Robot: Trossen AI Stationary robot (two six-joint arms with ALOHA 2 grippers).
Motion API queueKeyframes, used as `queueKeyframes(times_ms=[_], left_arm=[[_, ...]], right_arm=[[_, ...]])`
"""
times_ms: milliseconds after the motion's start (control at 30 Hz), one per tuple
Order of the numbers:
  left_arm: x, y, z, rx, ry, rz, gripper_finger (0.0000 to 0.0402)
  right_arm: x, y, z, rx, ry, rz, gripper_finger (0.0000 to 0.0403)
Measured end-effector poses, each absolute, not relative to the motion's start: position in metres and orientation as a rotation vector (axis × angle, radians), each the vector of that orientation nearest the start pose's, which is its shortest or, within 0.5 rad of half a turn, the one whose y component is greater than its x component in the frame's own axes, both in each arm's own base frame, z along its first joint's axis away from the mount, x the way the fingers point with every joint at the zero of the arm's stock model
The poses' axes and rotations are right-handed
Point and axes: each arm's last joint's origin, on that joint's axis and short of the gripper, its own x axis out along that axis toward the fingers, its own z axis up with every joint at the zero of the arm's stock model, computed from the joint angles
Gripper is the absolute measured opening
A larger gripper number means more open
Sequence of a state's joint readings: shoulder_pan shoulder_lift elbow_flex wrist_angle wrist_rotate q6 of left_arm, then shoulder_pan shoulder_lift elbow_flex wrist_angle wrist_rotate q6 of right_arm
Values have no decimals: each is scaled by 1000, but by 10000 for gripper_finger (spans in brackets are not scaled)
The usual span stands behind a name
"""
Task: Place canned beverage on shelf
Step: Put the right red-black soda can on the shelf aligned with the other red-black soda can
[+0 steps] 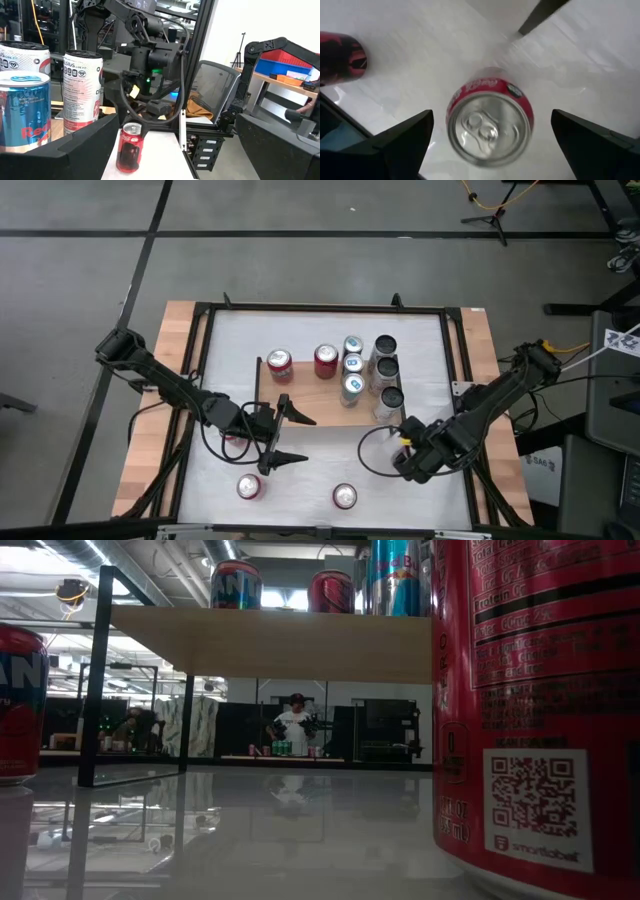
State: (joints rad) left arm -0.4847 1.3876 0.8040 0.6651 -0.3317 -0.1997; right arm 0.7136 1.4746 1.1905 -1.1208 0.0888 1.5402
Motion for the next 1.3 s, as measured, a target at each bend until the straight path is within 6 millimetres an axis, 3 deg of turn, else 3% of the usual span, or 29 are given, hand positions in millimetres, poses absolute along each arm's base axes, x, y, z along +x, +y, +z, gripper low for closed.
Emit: queueKeyframes(times_ms=[433, 733, 933, 1300], left_arm=[[274, -134, 286, -232, -59, -161, 396], [274, -133, 286, -231, -59, -160, 396], [273, -133, 286, -231, -58, -161, 396], [273, -133, 286, -231, -59, -160, 396]], right_arm=[[191, 163, 298, 593, 1399, -546, 392], [157, 174, 302, 374, 1468, -568, 392], [135, 189, 291, 350, 1386, -606, 392], [111, 197, 243, 390, 1308, -715, 392]])
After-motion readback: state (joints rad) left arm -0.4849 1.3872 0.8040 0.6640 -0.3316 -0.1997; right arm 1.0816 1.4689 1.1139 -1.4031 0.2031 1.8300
